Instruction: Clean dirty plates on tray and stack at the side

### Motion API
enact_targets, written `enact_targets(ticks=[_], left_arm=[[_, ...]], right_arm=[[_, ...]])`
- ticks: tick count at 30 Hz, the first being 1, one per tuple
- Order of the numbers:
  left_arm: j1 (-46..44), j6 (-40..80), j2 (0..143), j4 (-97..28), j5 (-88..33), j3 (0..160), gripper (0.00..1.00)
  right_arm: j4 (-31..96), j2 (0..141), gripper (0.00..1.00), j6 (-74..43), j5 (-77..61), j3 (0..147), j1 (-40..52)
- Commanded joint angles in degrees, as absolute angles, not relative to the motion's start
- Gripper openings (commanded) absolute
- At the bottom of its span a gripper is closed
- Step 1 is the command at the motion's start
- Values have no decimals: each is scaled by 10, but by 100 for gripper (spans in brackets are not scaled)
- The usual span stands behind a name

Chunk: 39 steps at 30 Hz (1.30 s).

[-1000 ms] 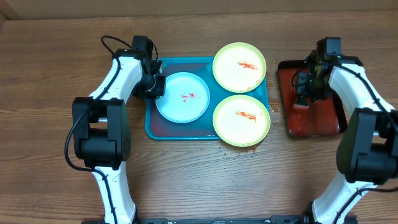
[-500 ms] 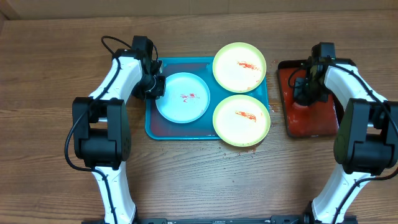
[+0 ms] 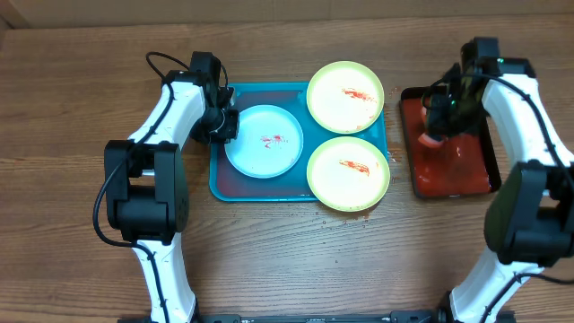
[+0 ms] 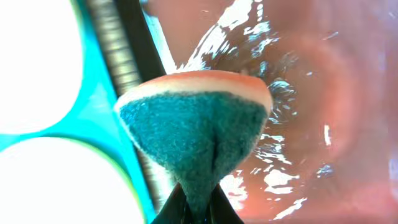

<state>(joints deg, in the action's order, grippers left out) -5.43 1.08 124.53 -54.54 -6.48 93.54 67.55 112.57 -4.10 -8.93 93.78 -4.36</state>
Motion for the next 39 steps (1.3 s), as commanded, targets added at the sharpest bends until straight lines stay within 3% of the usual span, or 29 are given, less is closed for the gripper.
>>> enact_targets(ticks=[1,11,17,39], left_arm=[[-57,5,1254,-548,-95,938,4],[-57,41,1254,-554,-124,938,4],[-57,65,1254,-557,-128,938,4],[-57,69,1254,-563,-130,938,4]], right_arm=[[682,1106,4,-58,-141,962,8],[641,1112,4,-171,-119,1067,213],[587,1157,4,-216,-116,1086,287],[549,1357,4,-327,-52,1083,329]])
